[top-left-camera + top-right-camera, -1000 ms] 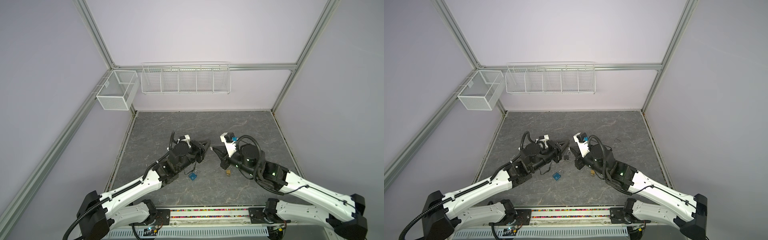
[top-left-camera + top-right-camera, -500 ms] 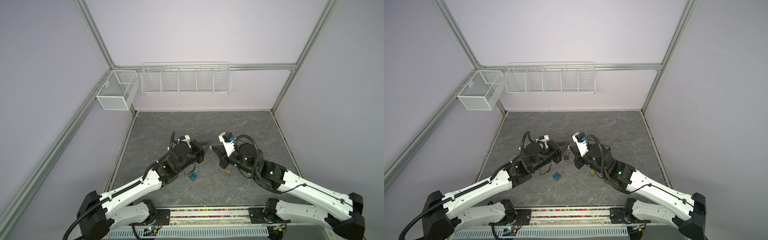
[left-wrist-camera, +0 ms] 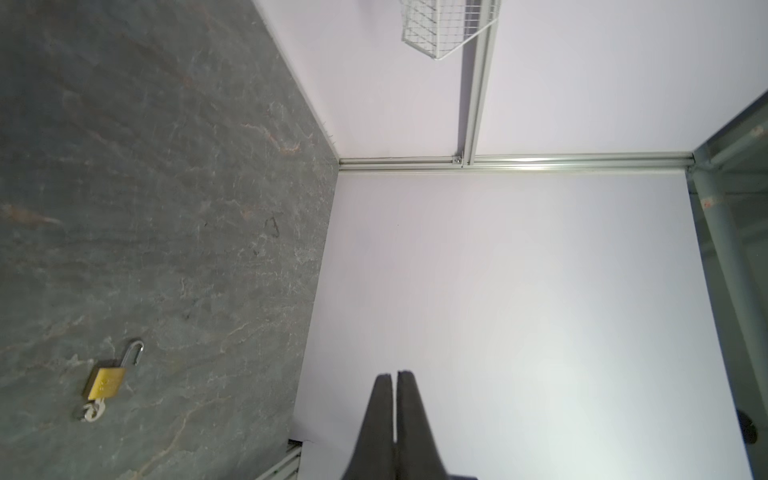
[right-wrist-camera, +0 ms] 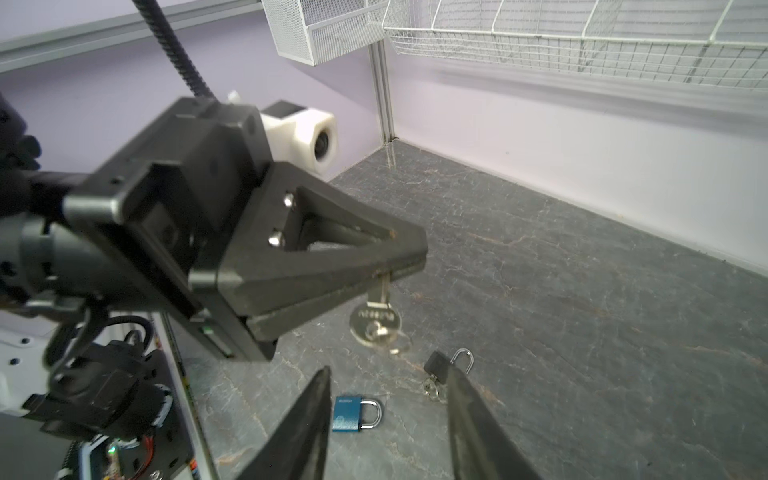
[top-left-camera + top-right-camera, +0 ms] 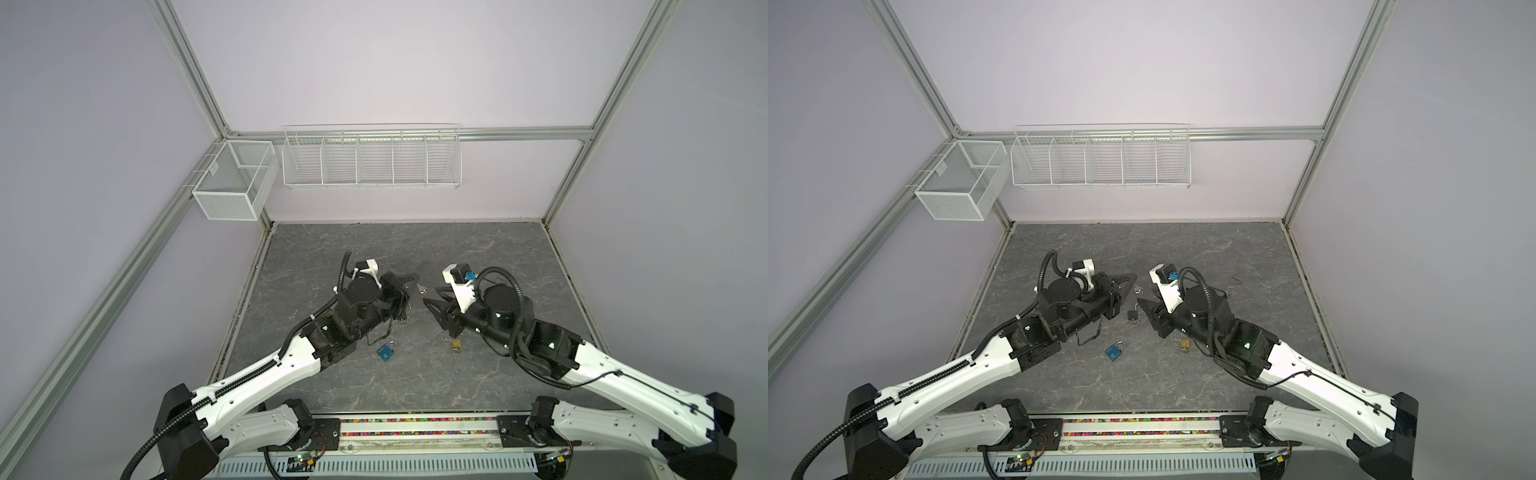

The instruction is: Unlock with the key

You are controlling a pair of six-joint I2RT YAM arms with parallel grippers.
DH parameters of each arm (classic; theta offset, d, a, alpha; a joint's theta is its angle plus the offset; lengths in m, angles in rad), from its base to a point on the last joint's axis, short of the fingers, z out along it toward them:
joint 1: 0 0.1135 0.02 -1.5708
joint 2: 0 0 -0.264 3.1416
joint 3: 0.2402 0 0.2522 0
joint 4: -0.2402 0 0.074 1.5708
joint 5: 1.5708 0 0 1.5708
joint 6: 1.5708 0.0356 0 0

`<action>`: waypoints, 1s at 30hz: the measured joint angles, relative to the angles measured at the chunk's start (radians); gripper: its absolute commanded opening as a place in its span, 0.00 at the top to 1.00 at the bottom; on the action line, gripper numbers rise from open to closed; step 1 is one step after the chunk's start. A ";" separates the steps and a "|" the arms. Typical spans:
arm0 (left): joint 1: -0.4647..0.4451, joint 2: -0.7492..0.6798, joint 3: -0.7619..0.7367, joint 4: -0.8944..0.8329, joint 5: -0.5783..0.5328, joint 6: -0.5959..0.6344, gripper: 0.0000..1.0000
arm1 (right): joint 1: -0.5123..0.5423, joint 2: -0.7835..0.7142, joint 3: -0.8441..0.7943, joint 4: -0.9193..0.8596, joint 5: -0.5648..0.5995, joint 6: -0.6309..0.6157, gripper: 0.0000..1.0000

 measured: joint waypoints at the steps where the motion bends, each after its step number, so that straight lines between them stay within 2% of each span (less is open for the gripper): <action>1: 0.000 0.000 0.009 0.005 -0.005 0.039 1.00 | -0.021 -0.013 0.013 -0.021 -0.027 0.016 0.41; 3: 0.000 0.000 0.020 0.025 -0.014 0.127 1.00 | -0.070 -0.041 0.038 -0.060 -0.094 0.047 0.32; 9: 0.000 0.008 0.043 0.106 0.003 0.407 1.00 | -0.218 -0.099 0.112 -0.164 -0.322 0.156 0.27; 15: 0.000 0.039 0.042 0.253 0.062 0.605 1.00 | -0.365 -0.151 0.056 -0.143 -0.552 0.292 0.23; 21: 0.000 0.094 0.042 0.336 0.132 0.694 1.00 | -0.470 -0.154 -0.076 -0.023 -0.719 0.425 0.23; 30: 0.000 0.164 0.048 0.457 0.243 0.738 1.00 | -0.547 -0.132 -0.194 0.261 -0.863 0.575 0.23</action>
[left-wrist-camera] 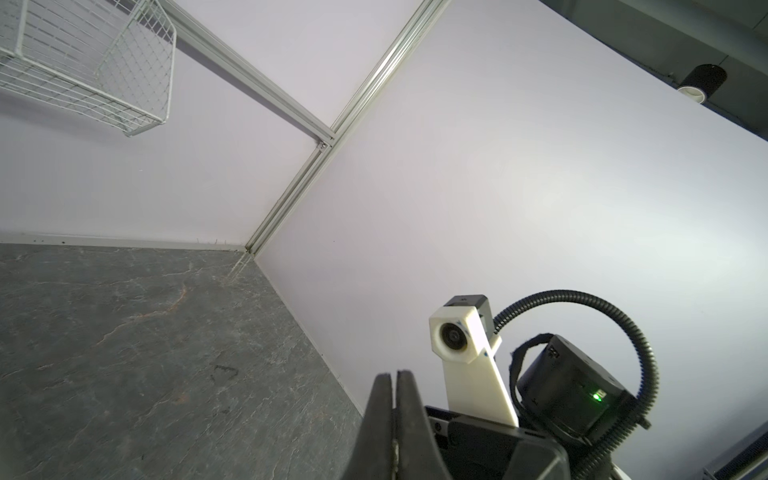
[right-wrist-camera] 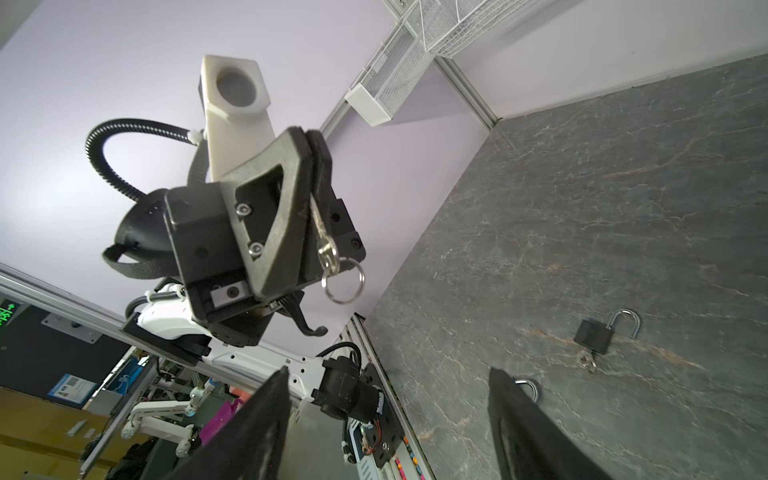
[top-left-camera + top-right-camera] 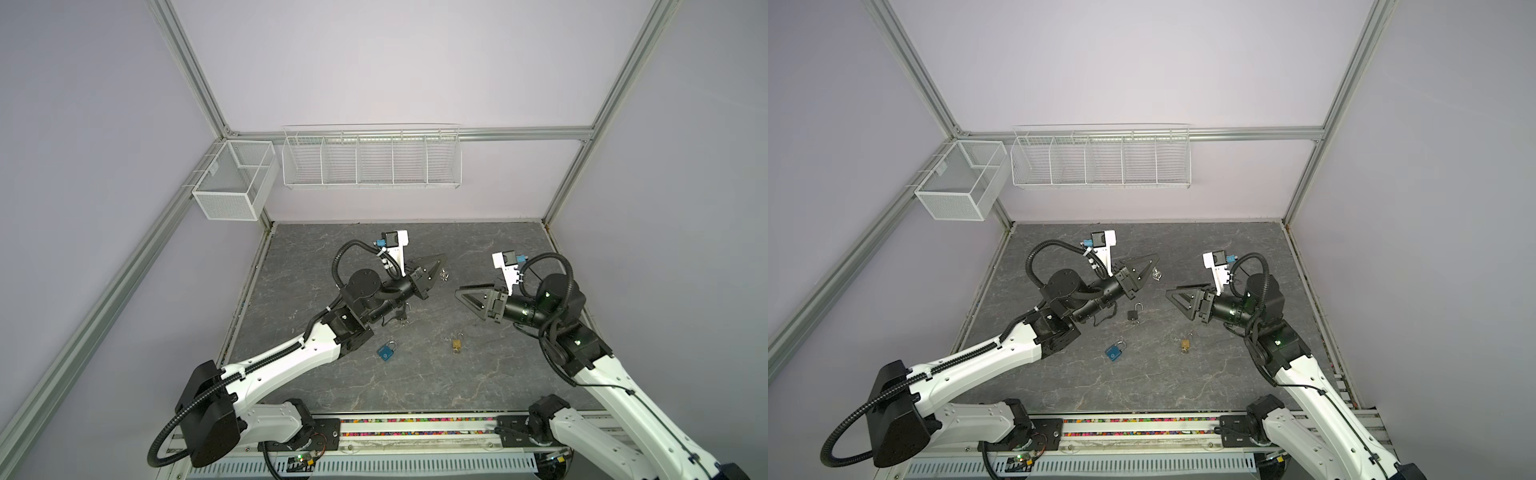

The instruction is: Unlock with the key

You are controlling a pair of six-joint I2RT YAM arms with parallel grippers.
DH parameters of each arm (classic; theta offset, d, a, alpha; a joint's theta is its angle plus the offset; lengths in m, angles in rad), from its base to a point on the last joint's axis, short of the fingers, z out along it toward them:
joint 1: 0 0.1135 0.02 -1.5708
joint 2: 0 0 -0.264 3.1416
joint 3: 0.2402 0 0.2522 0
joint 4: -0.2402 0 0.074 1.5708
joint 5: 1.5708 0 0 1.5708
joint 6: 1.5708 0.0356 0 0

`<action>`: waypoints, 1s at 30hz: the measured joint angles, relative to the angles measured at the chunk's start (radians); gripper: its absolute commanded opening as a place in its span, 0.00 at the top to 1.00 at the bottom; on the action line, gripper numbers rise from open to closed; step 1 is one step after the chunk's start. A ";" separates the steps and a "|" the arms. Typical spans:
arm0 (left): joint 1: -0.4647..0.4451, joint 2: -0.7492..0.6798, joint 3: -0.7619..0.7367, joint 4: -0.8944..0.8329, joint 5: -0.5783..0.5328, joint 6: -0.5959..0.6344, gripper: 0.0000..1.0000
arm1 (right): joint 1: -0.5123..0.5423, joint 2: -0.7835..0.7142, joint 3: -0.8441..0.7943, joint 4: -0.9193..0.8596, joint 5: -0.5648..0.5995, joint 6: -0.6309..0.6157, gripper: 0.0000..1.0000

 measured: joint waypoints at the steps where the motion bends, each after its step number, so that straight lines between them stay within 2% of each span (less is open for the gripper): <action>1: 0.000 0.003 0.003 0.008 0.008 0.000 1.00 | -0.002 0.008 0.000 0.026 -0.009 0.011 0.24; 6: 0.000 0.015 0.026 0.040 0.040 -0.008 1.00 | -0.002 0.029 0.000 0.146 -0.036 0.045 0.27; 13: -0.019 0.032 0.043 0.076 0.048 -0.020 1.00 | 0.001 0.097 0.001 0.282 -0.050 0.093 0.38; 17: -0.027 0.048 0.044 0.094 0.048 -0.023 1.00 | 0.006 0.122 0.013 0.313 -0.054 0.105 0.43; 24: -0.032 0.058 0.044 0.108 0.043 -0.024 1.00 | 0.008 0.126 0.023 0.341 -0.056 0.122 0.63; 30: -0.032 0.059 0.044 0.121 0.039 -0.027 1.00 | 0.008 0.125 0.023 0.374 -0.056 0.140 0.65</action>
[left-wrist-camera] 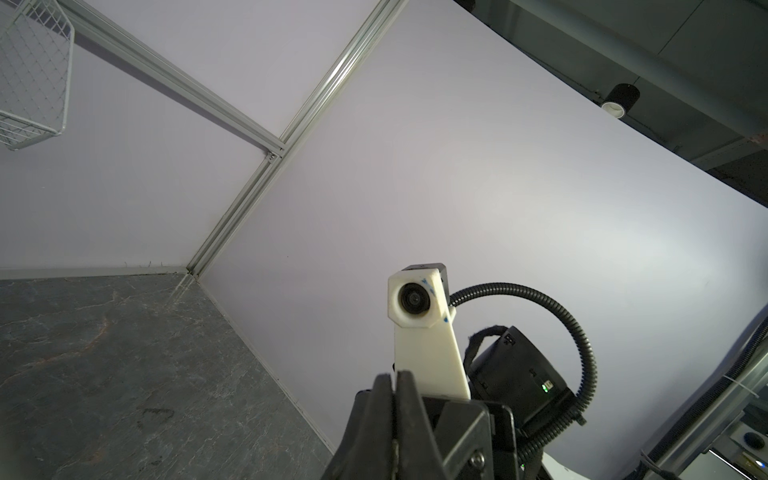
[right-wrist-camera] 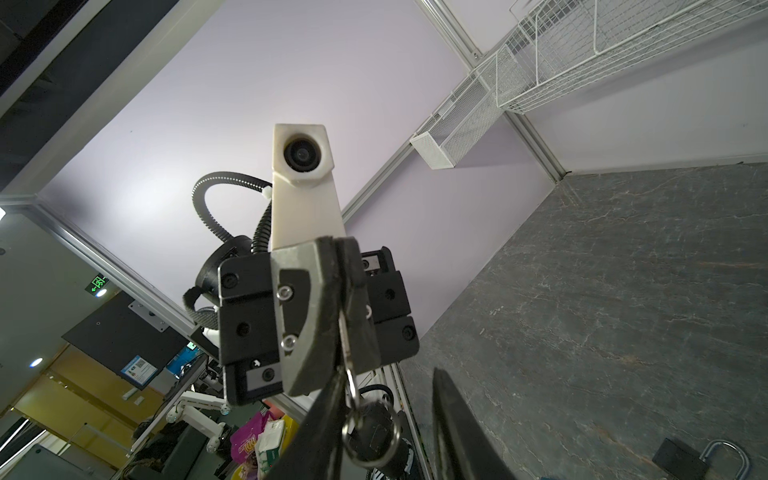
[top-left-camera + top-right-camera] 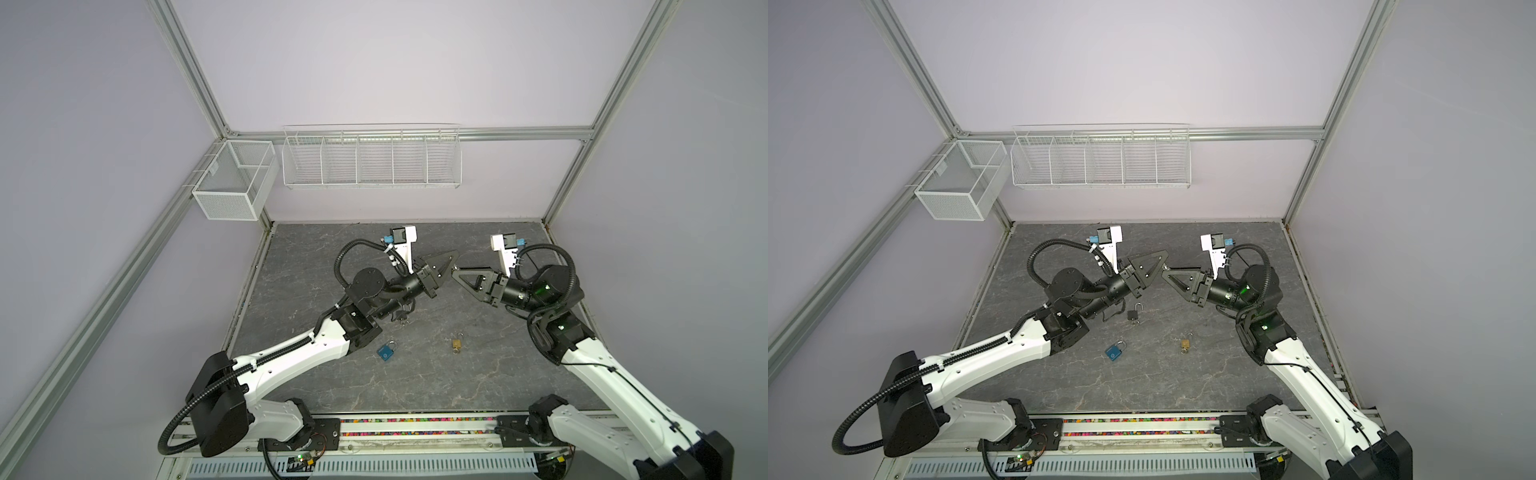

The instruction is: Unlock with the key

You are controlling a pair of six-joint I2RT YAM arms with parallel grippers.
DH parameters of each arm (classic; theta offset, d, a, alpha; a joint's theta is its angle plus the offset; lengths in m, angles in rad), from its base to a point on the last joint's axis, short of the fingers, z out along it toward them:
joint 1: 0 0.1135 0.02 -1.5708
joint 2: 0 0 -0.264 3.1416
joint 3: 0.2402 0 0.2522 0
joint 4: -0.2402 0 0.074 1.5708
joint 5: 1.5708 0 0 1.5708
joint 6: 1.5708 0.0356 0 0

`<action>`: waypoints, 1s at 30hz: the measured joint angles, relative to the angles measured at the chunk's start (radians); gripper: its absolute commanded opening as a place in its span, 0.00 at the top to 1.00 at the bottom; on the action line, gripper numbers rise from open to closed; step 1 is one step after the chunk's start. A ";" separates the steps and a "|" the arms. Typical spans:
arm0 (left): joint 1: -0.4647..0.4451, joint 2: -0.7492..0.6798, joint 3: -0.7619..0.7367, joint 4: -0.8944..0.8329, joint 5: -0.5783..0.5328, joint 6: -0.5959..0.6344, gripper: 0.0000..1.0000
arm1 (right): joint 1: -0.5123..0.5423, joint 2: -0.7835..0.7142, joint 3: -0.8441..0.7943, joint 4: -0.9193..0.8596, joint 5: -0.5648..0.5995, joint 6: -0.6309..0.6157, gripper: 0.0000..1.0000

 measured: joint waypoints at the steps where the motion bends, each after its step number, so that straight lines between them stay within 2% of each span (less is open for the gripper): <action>1: 0.000 0.000 0.000 0.002 0.000 0.000 1.00 | 0.000 0.001 0.000 0.008 0.000 0.005 0.65; 6: 0.000 0.000 0.000 0.003 -0.003 0.000 1.00 | 0.000 0.001 0.000 0.038 0.000 0.019 0.74; 13: 0.000 0.000 0.000 0.003 -0.004 0.000 1.00 | 0.000 0.011 0.000 0.074 0.000 0.044 0.80; 22: 0.000 0.000 0.000 0.000 -0.018 0.002 1.00 | 0.005 0.027 0.000 0.079 -0.010 0.055 0.80; 30: 0.000 0.000 0.000 -0.002 -0.034 0.009 1.00 | 0.013 0.034 0.009 0.075 -0.019 0.051 0.93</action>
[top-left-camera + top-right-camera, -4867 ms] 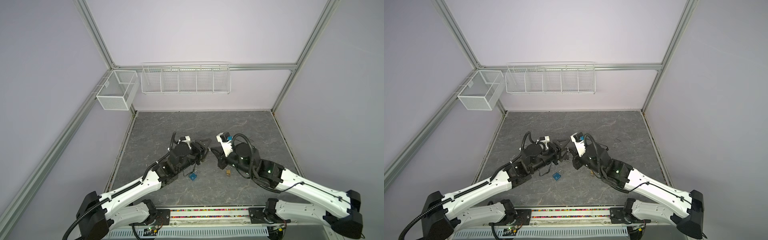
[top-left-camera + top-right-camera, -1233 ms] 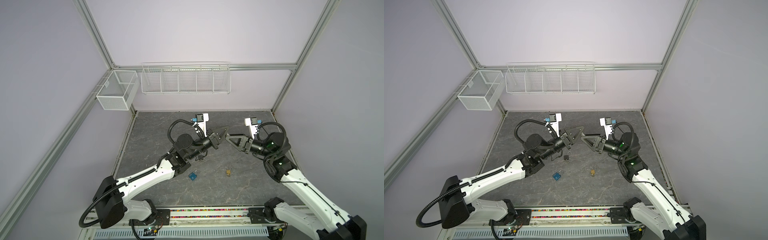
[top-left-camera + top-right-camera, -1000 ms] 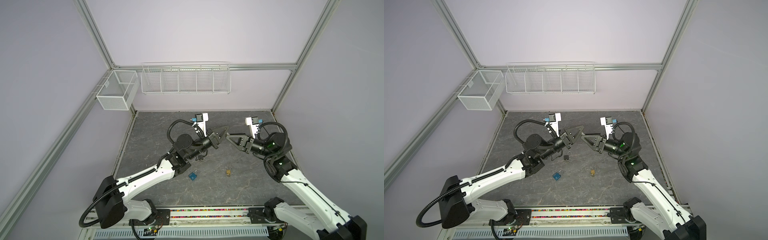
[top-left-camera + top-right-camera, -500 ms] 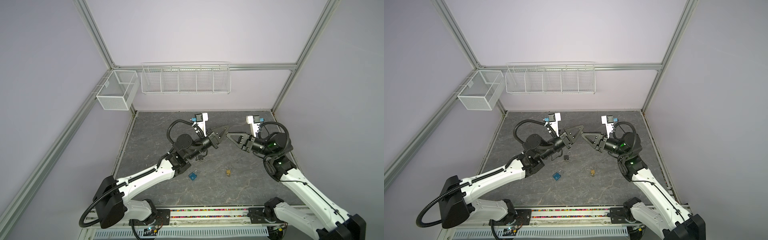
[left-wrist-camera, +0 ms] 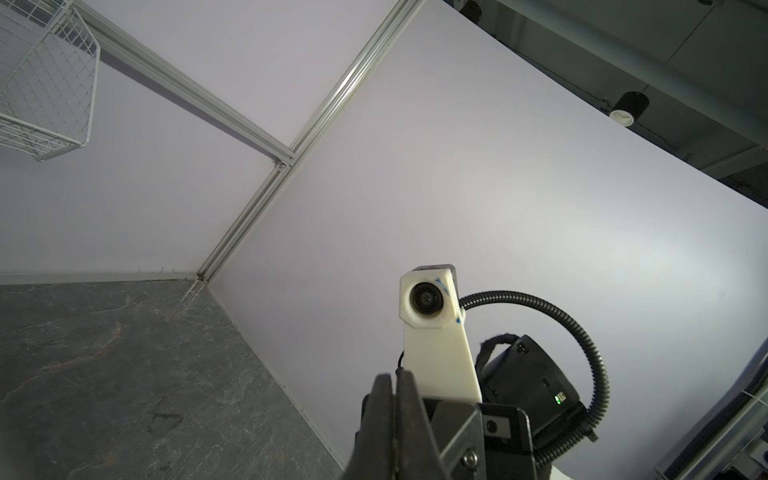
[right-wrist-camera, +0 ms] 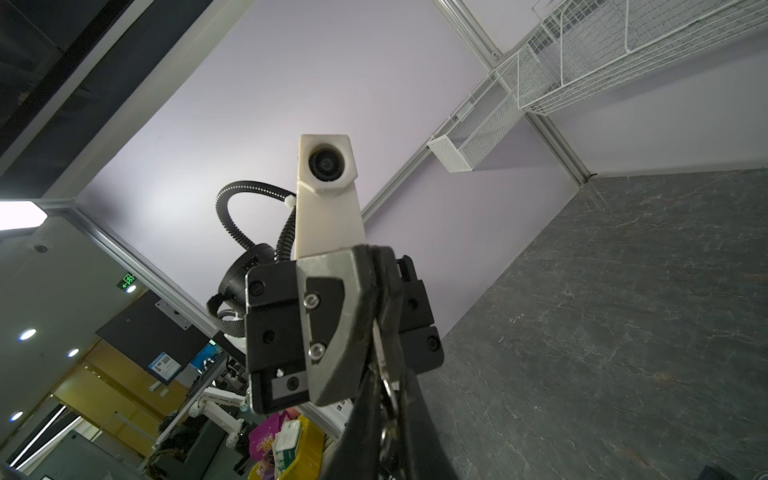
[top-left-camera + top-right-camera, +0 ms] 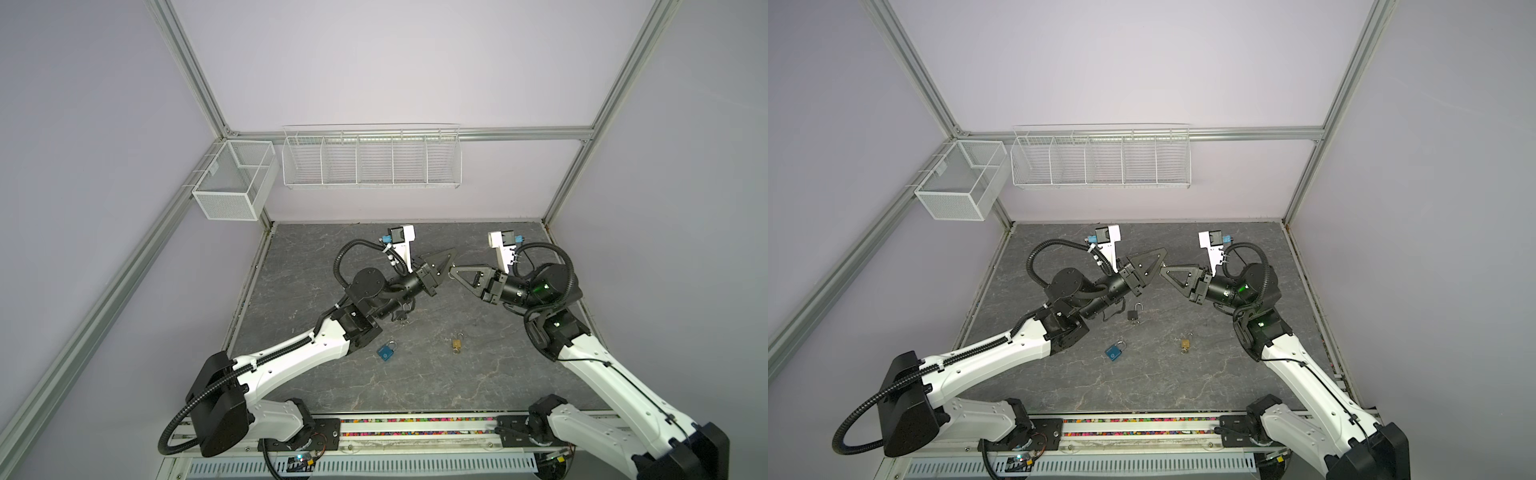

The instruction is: Unlock with the key

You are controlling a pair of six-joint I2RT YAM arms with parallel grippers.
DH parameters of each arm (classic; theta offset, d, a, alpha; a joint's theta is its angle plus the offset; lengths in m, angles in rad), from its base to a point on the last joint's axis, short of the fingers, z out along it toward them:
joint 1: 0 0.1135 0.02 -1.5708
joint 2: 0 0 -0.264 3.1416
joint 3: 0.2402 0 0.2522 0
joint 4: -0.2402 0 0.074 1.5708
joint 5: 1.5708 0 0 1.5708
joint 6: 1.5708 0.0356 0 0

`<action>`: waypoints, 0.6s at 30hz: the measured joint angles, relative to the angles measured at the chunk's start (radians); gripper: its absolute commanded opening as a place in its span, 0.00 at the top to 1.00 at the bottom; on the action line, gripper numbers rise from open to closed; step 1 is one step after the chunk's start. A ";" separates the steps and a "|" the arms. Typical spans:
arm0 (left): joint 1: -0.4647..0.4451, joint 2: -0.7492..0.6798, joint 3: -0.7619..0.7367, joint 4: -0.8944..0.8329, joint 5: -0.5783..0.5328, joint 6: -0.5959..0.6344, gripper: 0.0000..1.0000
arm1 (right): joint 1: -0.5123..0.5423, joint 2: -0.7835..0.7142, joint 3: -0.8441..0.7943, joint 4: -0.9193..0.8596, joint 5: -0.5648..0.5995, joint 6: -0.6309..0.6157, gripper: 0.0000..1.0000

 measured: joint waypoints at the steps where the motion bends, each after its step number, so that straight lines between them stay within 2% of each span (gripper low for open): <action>1: 0.000 0.000 0.000 -0.001 -0.002 0.002 1.00 | 0.000 0.000 0.003 -0.005 0.000 -0.002 0.94; 10: 0.000 0.000 0.000 -0.006 -0.006 0.003 1.00 | 0.000 -0.023 0.035 -0.124 0.015 -0.056 0.94; 12: -0.003 -0.001 0.000 -0.008 -0.007 0.006 0.75 | 0.001 -0.034 0.055 -0.190 0.025 -0.087 0.94; 13: -0.003 -0.005 0.000 -0.016 -0.009 0.010 0.65 | 0.001 -0.037 0.073 -0.232 0.034 -0.104 0.94; 15: -0.003 -0.023 0.000 -0.050 -0.021 0.019 0.53 | 0.001 -0.039 0.108 -0.302 0.055 -0.137 0.94; 18: -0.003 -0.077 -0.001 -0.129 -0.058 0.032 0.46 | 0.001 -0.051 0.138 -0.413 0.084 -0.190 0.94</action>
